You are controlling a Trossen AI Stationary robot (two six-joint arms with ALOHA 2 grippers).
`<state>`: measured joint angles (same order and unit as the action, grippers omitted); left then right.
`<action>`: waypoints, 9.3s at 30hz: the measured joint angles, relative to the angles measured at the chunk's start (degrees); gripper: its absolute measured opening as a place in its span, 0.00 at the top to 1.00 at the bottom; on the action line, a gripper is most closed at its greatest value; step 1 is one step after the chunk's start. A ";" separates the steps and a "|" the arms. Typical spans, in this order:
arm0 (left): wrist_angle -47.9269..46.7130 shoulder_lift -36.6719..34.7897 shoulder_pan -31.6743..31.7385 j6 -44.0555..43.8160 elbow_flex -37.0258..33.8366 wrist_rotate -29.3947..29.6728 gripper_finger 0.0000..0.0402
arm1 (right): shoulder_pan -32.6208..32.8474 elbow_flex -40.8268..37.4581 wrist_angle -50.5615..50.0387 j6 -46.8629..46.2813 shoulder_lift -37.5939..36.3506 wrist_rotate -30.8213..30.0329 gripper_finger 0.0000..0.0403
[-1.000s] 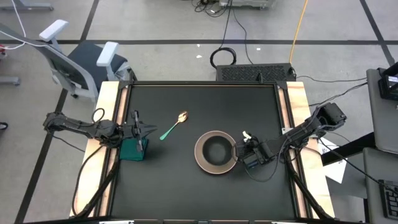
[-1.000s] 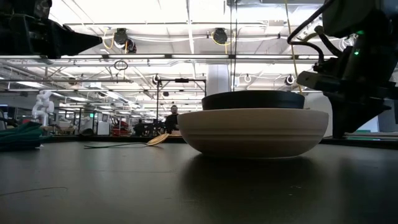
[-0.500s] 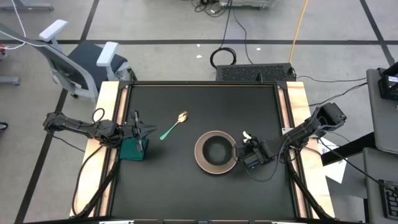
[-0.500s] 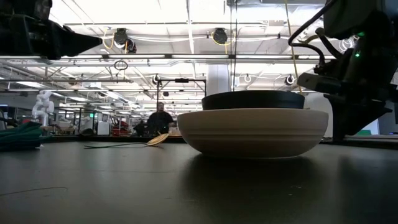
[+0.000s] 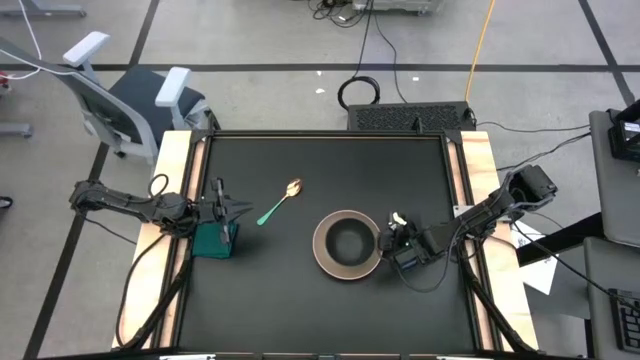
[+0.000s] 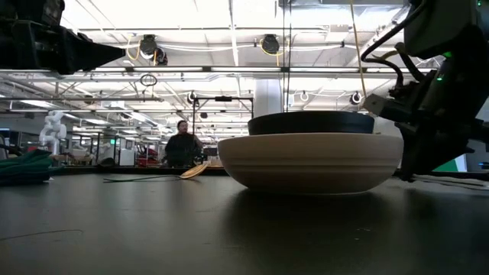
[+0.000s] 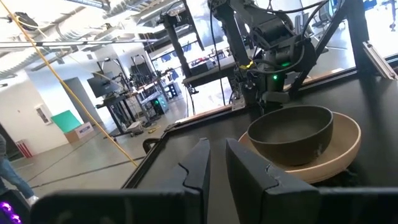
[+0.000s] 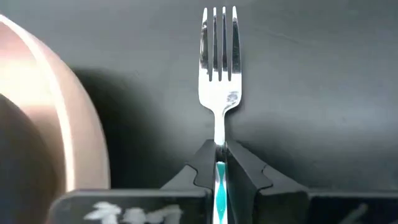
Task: Set table place
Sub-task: Put the fork to the right of the plate, then put the blue spoon into the black bowl
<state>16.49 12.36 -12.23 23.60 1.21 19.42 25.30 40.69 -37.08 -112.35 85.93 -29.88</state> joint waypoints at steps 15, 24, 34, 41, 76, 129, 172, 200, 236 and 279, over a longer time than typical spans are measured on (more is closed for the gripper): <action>-1.07 0.01 0.00 0.04 0.00 0.01 0.86 | 0.28 0.13 1.53 -2.67 3.77 -0.07 0.97; -1.28 0.00 0.00 -0.07 0.00 0.00 0.86 | 0.30 0.13 1.92 -2.18 3.87 0.56 0.97; -1.31 0.02 -0.01 -0.18 0.00 0.02 0.86 | 0.55 0.07 2.43 -2.34 3.91 0.93 0.90; -1.31 0.00 0.00 -0.20 0.00 0.01 0.86 | 0.55 0.07 2.56 -2.41 3.93 1.12 0.88; -1.79 0.00 -0.02 -1.73 0.00 0.00 0.86 | 1.03 0.04 2.01 2.07 3.96 4.12 0.85; -2.56 0.01 -0.01 -1.77 0.00 0.00 0.86 | 0.81 10.21 -14.13 8.69 -2.01 -1.60 0.72; -0.25 0.02 0.00 -3.35 0.00 3.47 0.86 | -0.63 -7.64 38.55 114.84 -37.12 -9.73 1.00; -5.91 0.02 0.00 -12.78 0.02 2.00 0.86 | -0.85 -10.49 42.43 118.84 -36.11 -7.33 1.00; -2.39 41.55 13.07 -38.71 11.73 -8.13 0.86 | -1.68 -17.76 56.83 119.39 -35.11 -7.31 1.00; -42.84 63.15 25.24 -40.15 39.98 -18.99 0.86 | -0.81 -18.25 55.69 119.20 -37.73 -2.59 1.00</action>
<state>-26.35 75.52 13.01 -16.56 41.19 0.43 24.49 22.44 18.61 6.85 48.21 -32.47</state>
